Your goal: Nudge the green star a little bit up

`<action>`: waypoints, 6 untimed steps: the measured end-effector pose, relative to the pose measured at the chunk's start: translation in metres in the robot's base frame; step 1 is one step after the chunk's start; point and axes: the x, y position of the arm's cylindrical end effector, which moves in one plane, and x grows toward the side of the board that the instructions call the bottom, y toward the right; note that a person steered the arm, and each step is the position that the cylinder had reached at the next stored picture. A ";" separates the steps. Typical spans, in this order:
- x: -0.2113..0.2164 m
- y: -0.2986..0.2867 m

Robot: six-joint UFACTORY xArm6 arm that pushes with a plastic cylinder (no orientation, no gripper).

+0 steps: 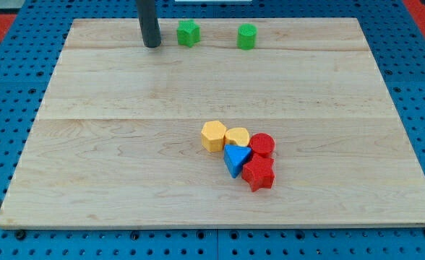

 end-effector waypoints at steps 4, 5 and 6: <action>-0.020 0.045; -0.034 0.074; -0.018 0.071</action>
